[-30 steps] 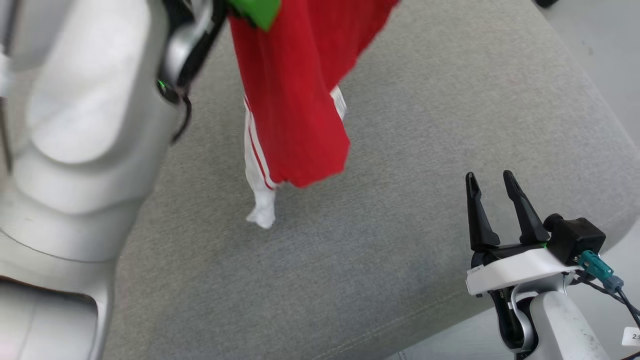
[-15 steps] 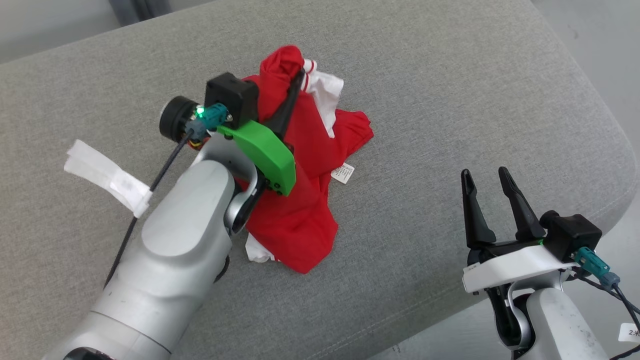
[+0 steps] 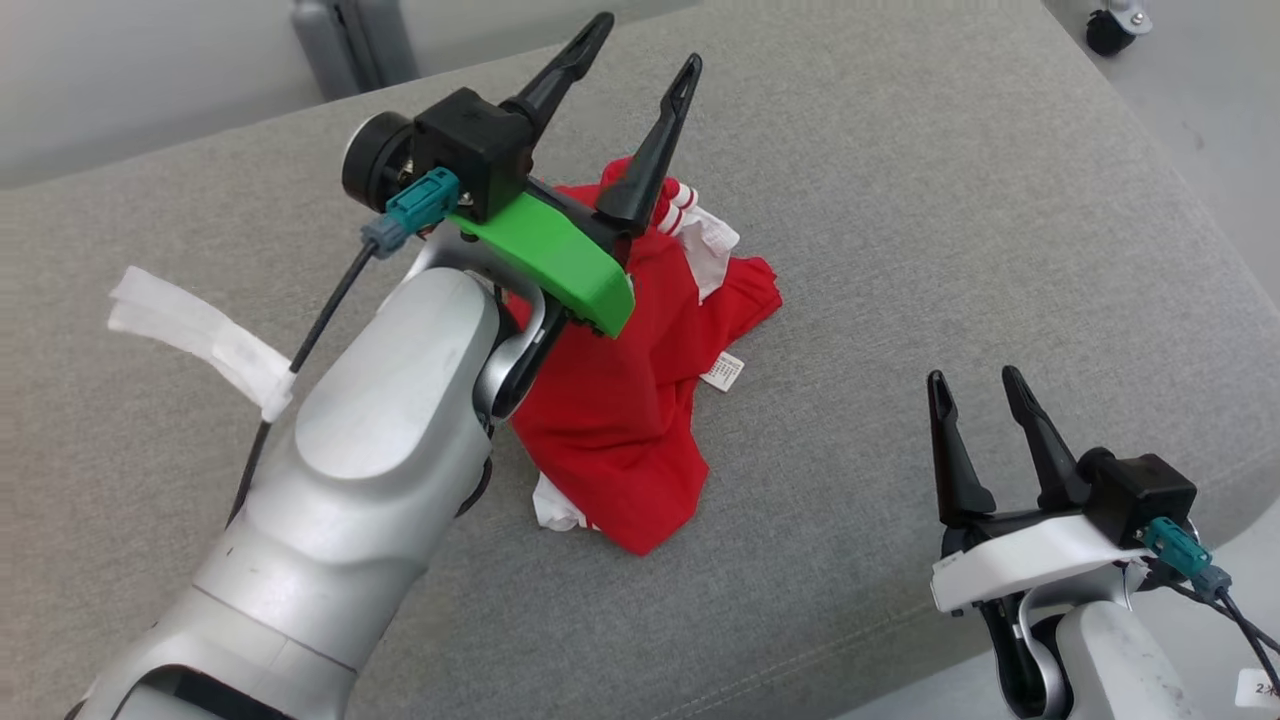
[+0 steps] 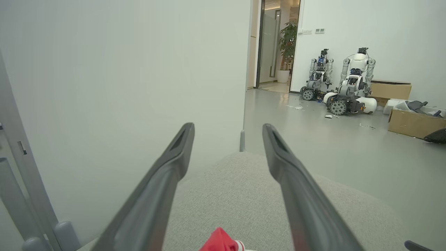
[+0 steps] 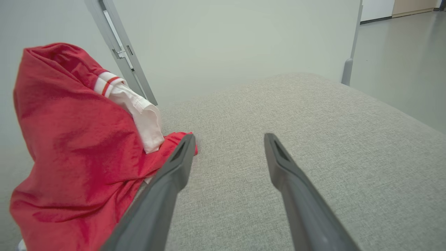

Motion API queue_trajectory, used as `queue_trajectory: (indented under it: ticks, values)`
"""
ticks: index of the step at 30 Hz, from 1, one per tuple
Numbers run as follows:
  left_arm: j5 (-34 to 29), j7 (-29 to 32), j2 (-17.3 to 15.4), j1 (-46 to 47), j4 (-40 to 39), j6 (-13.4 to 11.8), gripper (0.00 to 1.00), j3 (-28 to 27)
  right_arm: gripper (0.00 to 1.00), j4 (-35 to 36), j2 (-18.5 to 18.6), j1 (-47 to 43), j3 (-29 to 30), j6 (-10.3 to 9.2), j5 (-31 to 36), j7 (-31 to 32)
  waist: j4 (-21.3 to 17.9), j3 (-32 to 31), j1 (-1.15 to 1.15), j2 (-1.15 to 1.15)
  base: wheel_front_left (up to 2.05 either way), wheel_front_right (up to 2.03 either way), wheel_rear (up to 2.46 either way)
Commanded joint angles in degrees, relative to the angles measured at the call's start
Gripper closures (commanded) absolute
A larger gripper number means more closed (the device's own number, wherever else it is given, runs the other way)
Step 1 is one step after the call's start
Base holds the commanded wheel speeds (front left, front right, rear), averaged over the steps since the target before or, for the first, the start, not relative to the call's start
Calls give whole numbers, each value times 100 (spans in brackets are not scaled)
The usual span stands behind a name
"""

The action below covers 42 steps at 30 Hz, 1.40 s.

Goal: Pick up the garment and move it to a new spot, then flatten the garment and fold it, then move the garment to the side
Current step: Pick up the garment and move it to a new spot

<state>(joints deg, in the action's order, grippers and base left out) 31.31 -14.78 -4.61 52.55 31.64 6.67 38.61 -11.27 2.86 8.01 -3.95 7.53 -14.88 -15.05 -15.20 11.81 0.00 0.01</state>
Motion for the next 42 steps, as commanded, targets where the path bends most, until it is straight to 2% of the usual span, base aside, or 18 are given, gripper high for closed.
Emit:
queue_trajectory:
  ticks: [1,3,15,25,42]
  values:
    - [-30,-43,-91,-121,-81,-38,0,-98,0,-2,5,-100,36,-8,67,-19,289,-293,0,-1,0,0,0]
    - [121,-36,-138,-327,-159,-42,0,-267,0,7,7,-160,61,-8,93,-20,425,-394,0,-1,0,0,0]
    - [-189,-38,-766,-1803,-902,-261,0,-1351,0,40,14,-391,148,-8,262,-20,1254,-826,0,-1,0,0,0]
    - [-572,-38,-1068,-3292,-1432,-379,0,-2267,0,9,87,-556,2,-8,235,-20,1507,-1079,0,-1,0,0,0]
    - [-1189,-38,-629,-5119,-2144,-464,0,-3467,0,75,224,-735,-131,-8,242,-19,1451,-1171,0,-1,0,0,0]
